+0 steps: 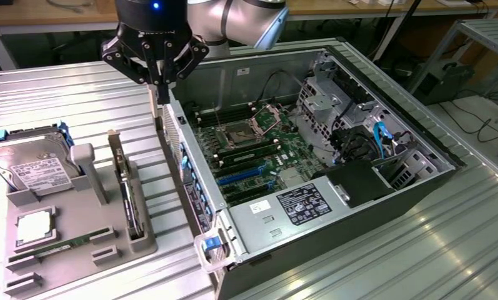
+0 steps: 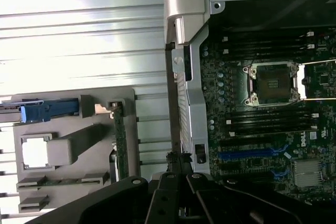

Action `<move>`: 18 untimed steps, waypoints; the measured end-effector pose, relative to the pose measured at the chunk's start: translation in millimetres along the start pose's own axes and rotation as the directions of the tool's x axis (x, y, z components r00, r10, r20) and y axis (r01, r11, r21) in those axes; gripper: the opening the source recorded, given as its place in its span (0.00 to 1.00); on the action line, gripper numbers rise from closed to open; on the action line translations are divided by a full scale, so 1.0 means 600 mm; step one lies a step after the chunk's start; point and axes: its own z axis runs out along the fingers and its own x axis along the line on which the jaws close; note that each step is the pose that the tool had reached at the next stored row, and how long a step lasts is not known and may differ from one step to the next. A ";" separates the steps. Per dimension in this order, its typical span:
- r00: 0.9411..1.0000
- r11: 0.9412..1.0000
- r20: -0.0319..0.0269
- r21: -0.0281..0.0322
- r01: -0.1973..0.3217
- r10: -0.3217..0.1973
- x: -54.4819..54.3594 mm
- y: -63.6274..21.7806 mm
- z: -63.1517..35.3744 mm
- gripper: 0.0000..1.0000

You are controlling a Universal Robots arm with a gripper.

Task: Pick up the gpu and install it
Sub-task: 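Reach for the gpu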

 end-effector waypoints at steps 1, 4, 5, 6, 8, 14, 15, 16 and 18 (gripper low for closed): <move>1.000 1.000 0.000 0.000 0.000 0.000 0.000 0.000 0.000 0.11; 1.000 1.000 0.000 0.000 0.000 0.000 0.002 0.000 0.000 0.11; 1.000 1.000 0.000 0.000 0.000 0.000 0.003 0.000 0.000 0.11; 1.000 1.000 0.000 0.000 0.000 0.000 0.003 -0.001 0.000 0.11; 1.000 1.000 0.000 0.000 0.000 0.000 0.005 -0.001 0.000 0.11; 1.000 1.000 0.000 0.000 0.000 0.000 0.009 -0.001 0.000 0.11; 1.000 1.000 0.000 0.000 0.000 0.000 0.010 -0.002 0.000 0.11; 1.000 1.000 0.000 0.000 0.000 0.000 0.011 -0.002 0.000 0.11; 1.000 1.000 0.000 0.000 0.000 0.000 0.013 -0.002 0.000 0.11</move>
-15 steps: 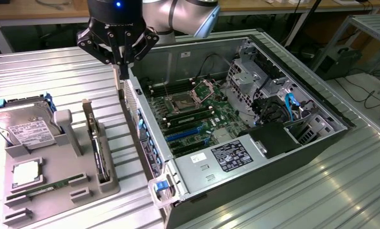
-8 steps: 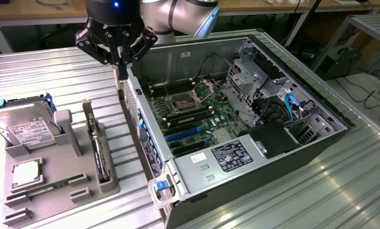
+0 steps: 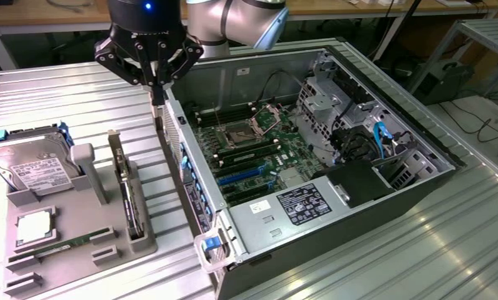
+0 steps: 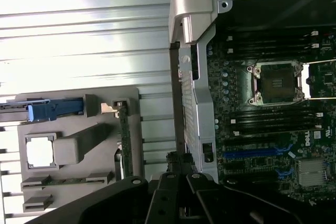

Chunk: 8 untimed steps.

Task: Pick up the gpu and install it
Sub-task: 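Reach for the gpu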

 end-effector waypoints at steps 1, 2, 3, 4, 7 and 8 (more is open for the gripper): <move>1.000 1.000 0.000 0.000 0.000 0.000 0.000 0.000 0.000 0.11; 1.000 1.000 0.000 0.000 0.000 0.000 0.001 0.000 0.000 0.11; 1.000 1.000 0.000 0.000 0.000 0.000 0.002 0.000 0.000 0.11; 1.000 1.000 0.000 0.000 0.000 0.000 0.002 0.000 0.000 0.11; 1.000 1.000 0.000 0.000 0.000 0.000 0.005 -0.001 0.000 0.11; 1.000 1.000 0.000 0.000 0.000 0.000 0.005 -0.001 0.000 0.11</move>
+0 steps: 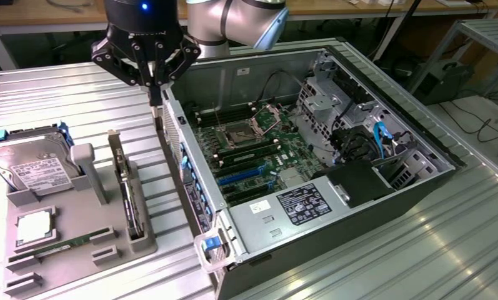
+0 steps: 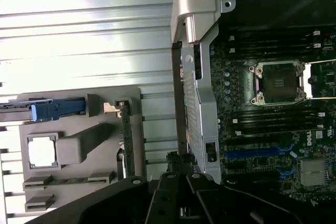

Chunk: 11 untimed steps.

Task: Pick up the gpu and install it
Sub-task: 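Reach for the gpu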

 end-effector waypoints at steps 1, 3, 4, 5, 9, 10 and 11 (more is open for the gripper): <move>1.000 1.000 0.000 0.000 0.000 0.000 0.001 0.000 0.000 0.11; 1.000 1.000 0.000 0.000 0.000 0.000 0.002 0.000 0.000 0.11; 1.000 1.000 0.000 0.000 0.000 0.000 0.003 0.000 0.000 0.11; 1.000 1.000 0.000 0.000 0.000 0.000 0.004 0.000 0.000 0.11; 1.000 1.000 0.000 0.000 0.000 0.000 0.007 -0.001 0.000 0.11; 1.000 1.000 0.000 0.000 0.000 0.000 0.008 -0.001 0.000 0.11; 1.000 1.000 0.000 0.000 0.000 0.000 0.009 -0.001 0.000 0.11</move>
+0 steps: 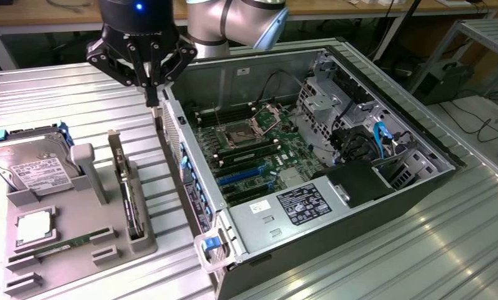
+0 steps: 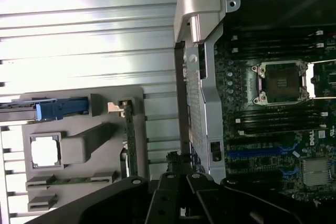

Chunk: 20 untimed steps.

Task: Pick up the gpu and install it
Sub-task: 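Reach for the gpu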

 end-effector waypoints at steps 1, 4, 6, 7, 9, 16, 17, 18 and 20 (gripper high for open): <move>1.000 1.000 0.000 0.000 0.000 0.000 0.001 0.000 0.000 0.11; 1.000 1.000 0.000 0.000 0.000 0.000 0.004 -0.001 0.000 0.11; 1.000 1.000 0.000 0.000 0.000 0.000 0.006 -0.001 0.000 0.11; 1.000 1.000 0.000 0.000 0.000 0.000 0.007 -0.001 0.000 0.11; 1.000 1.000 0.000 0.000 0.000 0.000 0.009 -0.001 0.000 0.11; 1.000 1.000 0.000 0.000 0.000 0.000 0.014 -0.002 0.000 0.11; 1.000 1.000 0.000 0.000 0.000 0.000 0.015 -0.002 0.000 0.11; 1.000 1.000 0.000 0.000 0.000 0.000 0.016 -0.002 0.000 0.11; 1.000 1.000 0.000 0.000 0.000 0.000 0.019 -0.003 -0.001 0.11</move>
